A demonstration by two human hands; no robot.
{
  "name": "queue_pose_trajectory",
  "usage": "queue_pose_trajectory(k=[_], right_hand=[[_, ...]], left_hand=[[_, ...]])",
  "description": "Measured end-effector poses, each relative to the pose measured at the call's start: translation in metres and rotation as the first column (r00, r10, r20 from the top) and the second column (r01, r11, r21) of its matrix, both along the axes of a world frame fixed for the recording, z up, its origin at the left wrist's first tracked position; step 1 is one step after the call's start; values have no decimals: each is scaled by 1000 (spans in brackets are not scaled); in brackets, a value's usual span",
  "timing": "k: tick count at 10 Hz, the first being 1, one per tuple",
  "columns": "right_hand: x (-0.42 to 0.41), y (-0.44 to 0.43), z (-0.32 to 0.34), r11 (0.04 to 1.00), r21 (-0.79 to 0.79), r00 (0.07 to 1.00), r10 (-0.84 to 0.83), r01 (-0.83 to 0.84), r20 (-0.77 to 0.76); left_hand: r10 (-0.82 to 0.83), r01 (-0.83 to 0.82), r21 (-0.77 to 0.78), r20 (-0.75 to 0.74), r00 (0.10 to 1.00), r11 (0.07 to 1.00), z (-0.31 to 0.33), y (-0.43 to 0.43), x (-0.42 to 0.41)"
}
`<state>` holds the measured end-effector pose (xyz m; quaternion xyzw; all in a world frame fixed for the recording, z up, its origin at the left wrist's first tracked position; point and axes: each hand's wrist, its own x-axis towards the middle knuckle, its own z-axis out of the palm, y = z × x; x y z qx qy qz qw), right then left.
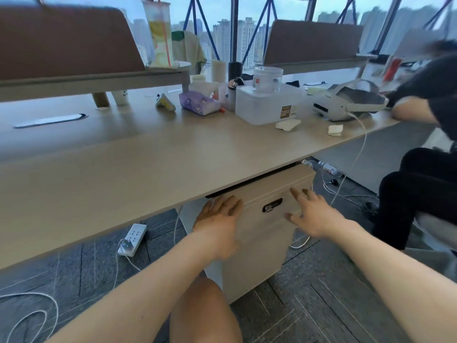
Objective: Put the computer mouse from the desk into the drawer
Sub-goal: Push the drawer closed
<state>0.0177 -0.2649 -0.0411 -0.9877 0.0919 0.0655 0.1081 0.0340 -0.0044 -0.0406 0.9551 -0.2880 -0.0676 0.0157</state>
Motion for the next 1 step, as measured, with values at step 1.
queue_pose_trajectory(k=[1], right_hand=[[-22,-2,26,994,-67,995,94,-92,24]], left_hand=[[53,-54,-17,-64,997,998,16,4,-5]])
